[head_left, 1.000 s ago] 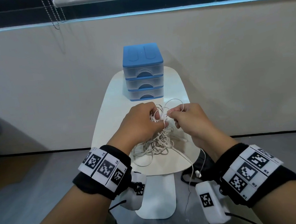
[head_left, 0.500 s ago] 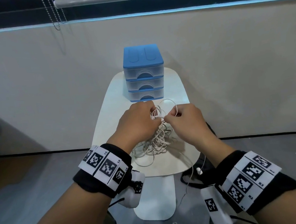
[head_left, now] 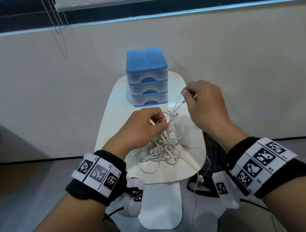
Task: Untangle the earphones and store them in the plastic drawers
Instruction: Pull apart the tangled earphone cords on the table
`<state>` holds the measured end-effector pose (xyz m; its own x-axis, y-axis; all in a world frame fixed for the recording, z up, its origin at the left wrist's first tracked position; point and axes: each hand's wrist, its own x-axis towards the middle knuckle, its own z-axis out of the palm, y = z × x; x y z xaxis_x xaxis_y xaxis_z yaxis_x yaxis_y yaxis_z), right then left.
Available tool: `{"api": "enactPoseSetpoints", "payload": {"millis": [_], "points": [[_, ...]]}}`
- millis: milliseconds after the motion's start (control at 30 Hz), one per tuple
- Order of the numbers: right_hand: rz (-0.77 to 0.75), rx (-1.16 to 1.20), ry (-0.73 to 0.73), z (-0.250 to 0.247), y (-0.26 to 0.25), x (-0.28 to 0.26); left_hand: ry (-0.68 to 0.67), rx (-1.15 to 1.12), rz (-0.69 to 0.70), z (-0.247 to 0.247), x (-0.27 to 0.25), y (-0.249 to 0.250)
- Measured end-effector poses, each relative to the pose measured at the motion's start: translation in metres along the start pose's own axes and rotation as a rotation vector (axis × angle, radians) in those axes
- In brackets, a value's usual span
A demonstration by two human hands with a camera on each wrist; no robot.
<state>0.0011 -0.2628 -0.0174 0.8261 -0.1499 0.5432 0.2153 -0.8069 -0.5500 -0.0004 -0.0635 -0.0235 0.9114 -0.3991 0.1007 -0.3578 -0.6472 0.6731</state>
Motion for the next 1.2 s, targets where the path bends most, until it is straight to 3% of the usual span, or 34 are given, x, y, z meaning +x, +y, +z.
{"api": "enactPoseSetpoints", "payload": {"millis": [167, 300, 467, 733, 867, 1000, 1100, 1200], "points": [[0.056, 0.008, -0.209, 0.000, 0.008, 0.000, 0.040, -0.041, -0.006, -0.002, -0.004, -0.002], [0.252, 0.341, -0.319, 0.001, 0.003, -0.006, 0.004, 0.002, 0.038, 0.002, -0.005, 0.004], [0.317, 0.603, -0.384, -0.003, -0.006, -0.005, -0.021, 0.121, 0.100, 0.003, -0.004, 0.010], [0.249, 0.592, -0.438, -0.004, -0.014, 0.002, -0.072, 0.565, 0.215, 0.004, -0.006, 0.014], [0.346, 0.661, -0.379, -0.002, -0.018, 0.003, -0.048, 0.450, 0.228, 0.005, -0.006, 0.011], [0.500, 0.581, -0.483, 0.000, -0.020, 0.001, -0.044, 0.333, 0.212, 0.007, -0.008, 0.008], [0.522, 0.499, -0.518, -0.001, -0.023, -0.001, -0.055, 0.351, 0.249, 0.010, -0.009, 0.007], [0.555, 0.572, -0.505, -0.001, -0.023, 0.001, -0.070, 0.424, 0.256, 0.011, -0.008, 0.007]]}}
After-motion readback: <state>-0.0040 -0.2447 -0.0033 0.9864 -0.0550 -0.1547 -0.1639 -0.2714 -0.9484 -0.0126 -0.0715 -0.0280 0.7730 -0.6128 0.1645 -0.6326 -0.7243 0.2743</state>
